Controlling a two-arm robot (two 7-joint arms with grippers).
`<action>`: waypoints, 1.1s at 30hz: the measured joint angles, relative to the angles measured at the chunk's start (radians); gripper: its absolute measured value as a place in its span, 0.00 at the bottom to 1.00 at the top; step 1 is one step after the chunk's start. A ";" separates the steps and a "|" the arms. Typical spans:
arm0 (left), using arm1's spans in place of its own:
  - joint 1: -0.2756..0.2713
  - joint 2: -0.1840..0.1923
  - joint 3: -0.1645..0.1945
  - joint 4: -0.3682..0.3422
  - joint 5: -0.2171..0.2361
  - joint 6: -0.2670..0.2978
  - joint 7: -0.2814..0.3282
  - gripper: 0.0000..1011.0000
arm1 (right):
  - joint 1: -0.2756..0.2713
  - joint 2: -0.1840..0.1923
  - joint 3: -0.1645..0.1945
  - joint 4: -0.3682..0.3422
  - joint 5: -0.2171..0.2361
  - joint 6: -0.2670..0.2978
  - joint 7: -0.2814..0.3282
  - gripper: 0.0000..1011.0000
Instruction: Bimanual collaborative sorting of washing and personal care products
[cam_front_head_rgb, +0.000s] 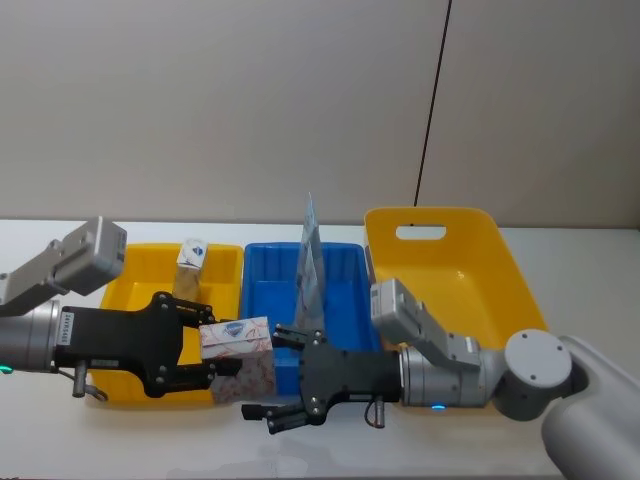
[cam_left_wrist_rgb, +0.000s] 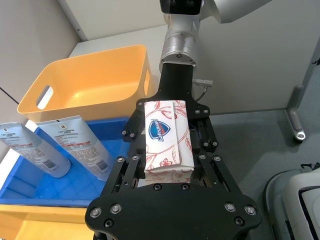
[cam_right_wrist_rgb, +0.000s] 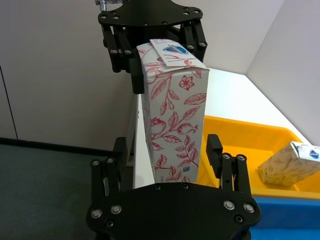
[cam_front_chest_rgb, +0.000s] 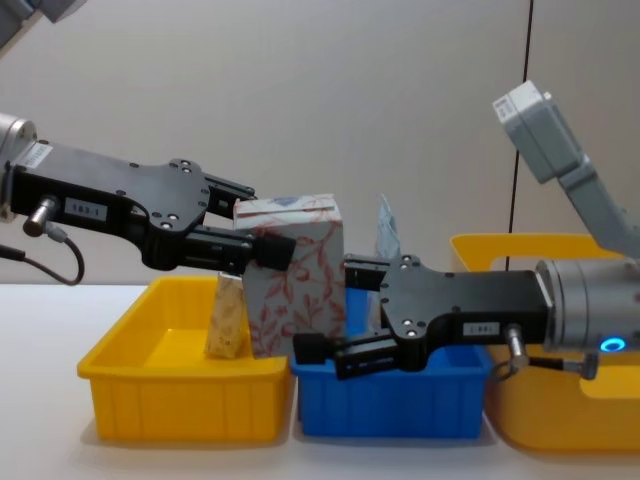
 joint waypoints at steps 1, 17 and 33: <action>0.000 0.000 0.000 0.000 0.000 0.000 0.000 0.41 | -0.002 -0.001 -0.001 -0.002 -0.001 -0.003 -0.005 0.95; 0.000 0.000 0.000 0.000 0.000 0.000 -0.001 0.41 | -0.031 0.000 -0.009 -0.039 -0.005 -0.012 -0.061 0.49; 0.000 0.000 0.000 0.000 0.000 0.000 0.000 0.64 | -0.055 0.015 -0.018 -0.083 0.003 0.002 -0.087 0.37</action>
